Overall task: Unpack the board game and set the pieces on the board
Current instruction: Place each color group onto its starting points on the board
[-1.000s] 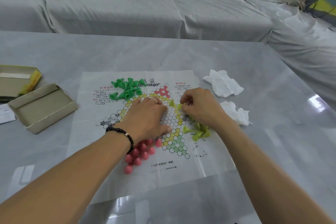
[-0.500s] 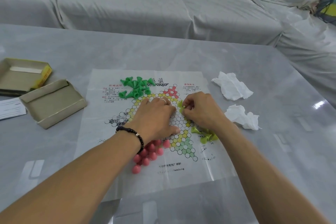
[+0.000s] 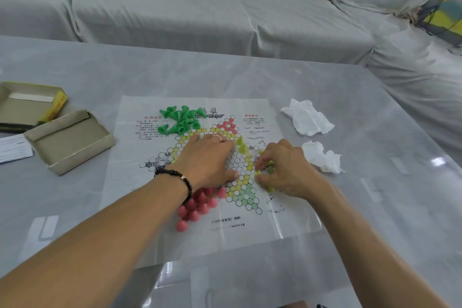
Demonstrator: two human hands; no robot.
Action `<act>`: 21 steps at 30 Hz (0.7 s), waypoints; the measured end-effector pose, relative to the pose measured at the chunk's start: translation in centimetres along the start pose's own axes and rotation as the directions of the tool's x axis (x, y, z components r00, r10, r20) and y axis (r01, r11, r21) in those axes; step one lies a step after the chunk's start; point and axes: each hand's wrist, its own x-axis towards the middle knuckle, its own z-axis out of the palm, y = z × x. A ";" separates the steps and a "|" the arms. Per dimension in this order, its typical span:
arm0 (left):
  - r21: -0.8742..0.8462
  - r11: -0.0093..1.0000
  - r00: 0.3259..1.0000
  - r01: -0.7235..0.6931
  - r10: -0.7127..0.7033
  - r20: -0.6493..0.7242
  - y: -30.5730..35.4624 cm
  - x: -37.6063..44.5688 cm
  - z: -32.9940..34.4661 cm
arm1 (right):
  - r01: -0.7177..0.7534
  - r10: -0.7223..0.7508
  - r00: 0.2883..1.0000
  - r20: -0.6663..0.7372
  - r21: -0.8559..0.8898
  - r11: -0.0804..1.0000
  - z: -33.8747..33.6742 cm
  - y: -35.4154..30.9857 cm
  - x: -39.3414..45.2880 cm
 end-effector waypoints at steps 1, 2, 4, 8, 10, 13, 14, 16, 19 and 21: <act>-0.003 1.000 1.000 -0.002 0.002 -0.007 0.0 0.0 0.0 | -0.001 0.001 1.000 -0.010 -0.003 1.000 0.1 0.0 0.1; -0.008 1.000 1.000 -0.002 0.002 -0.017 0.0 -0.1 -0.1 | -0.005 0.006 1.000 -0.027 0.005 1.000 0.2 -0.1 0.2; -0.018 1.000 0.999 0.004 -0.005 -0.036 -0.1 -0.2 -0.1 | -0.015 0.022 0.994 -0.110 0.058 0.998 0.2 -0.2 0.3; 0.005 1.000 0.998 0.001 -0.001 -0.062 -0.4 -0.2 0.0 | -0.044 0.096 0.974 -0.207 0.243 0.969 -0.3 -0.6 0.8; 0.011 1.000 0.999 0.009 -0.009 -0.049 -0.5 -0.1 0.2 | -0.076 0.113 0.979 -0.172 0.207 0.975 -0.3 -0.9 1.1; 0.015 1.000 0.999 0.025 -0.025 -0.021 -0.5 0.0 0.3 | -0.110 0.126 0.984 -0.127 0.132 0.985 0.2 -1.2 1.7; 0.017 0.999 0.999 0.028 -0.028 -0.018 -0.5 0.0 0.3 | -0.116 0.129 0.985 -0.117 0.107 0.987 0.4 -1.2 1.9; 0.022 0.999 0.999 0.030 -0.029 -0.024 -0.5 0.0 0.3 | -0.127 0.134 0.985 -0.104 0.075 0.989 0.7 -1.3 2.3; 0.022 0.999 0.999 0.027 -0.026 -0.041 -0.5 -0.1 0.4 | -0.141 0.147 0.982 -0.115 0.056 0.988 1.0 -1.5 2.6; 0.024 1.000 0.998 0.016 -0.015 -0.055 -0.4 -0.2 0.4 | -0.144 0.151 0.978 -0.142 0.059 0.988 1.1 -1.4 2.7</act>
